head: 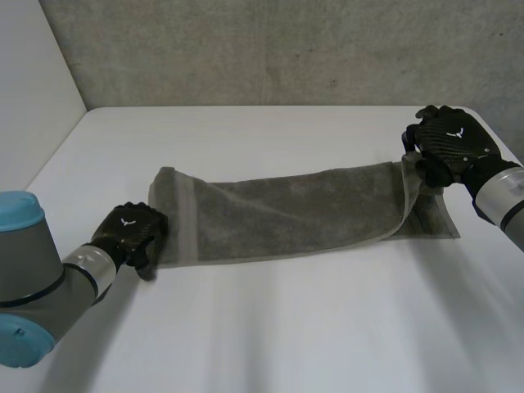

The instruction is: Fold the towel.

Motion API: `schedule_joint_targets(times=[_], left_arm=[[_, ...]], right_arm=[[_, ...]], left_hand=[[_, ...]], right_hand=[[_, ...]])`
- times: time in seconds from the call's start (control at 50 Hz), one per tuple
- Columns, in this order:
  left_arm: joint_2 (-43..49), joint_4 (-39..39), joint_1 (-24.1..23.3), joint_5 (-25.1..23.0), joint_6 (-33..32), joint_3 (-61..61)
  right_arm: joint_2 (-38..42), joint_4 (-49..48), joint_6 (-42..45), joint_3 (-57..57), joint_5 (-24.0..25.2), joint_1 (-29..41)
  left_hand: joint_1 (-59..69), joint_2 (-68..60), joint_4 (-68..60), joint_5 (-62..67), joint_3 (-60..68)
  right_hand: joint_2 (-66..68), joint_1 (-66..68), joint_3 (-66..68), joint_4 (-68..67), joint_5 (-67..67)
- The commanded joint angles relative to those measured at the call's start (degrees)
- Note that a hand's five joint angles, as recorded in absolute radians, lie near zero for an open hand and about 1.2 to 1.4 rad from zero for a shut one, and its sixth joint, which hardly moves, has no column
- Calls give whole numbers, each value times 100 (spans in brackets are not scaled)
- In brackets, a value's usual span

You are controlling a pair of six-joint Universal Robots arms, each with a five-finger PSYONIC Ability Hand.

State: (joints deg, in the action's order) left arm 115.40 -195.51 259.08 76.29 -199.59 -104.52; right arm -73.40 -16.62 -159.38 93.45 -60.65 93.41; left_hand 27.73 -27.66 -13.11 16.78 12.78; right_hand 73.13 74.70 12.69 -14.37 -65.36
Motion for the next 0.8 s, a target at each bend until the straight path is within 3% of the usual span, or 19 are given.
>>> schedule_joint_targets(times=[0.02,0.14,0.64,0.68,0.72,0.74,0.76,0.8], left_arm=[[141,-49,28,52,-1,124],[158,-48,28,43,-1,195],[396,-40,-16,52,-10,362],[440,-40,-33,52,-10,388],[509,-14,-59,43,-10,449],[510,-13,-60,43,-10,450],[527,4,-68,35,-10,476],[527,13,-77,52,-10,494]], right_arm=[[19,-8,39,7,1,46],[19,1,153,51,-8,73],[36,-8,179,77,1,108],[36,-8,179,86,1,108],[36,-8,179,86,1,108],[36,-8,179,86,1,108],[36,-8,179,86,1,108],[36,-8,179,86,1,108]], left_hand=[[131,-138,311,227,-278],[805,-812,311,900,-278],[1158,-1165,311,1254,-278],[1478,-1485,311,1573,-278],[3935,-3942,311,4031,-278],[3950,-3957,311,4046,-278],[5214,-5221,311,5309,-278],[5227,-5234,311,5322,-278]], right_hand=[[687,530,-269,437,-464],[687,530,-269,437,-464],[687,530,-269,437,-464],[687,530,-269,437,-464],[687,530,-269,437,-464],[687,530,-269,437,-464],[687,530,-269,437,-464],[687,530,-269,437,-464]])
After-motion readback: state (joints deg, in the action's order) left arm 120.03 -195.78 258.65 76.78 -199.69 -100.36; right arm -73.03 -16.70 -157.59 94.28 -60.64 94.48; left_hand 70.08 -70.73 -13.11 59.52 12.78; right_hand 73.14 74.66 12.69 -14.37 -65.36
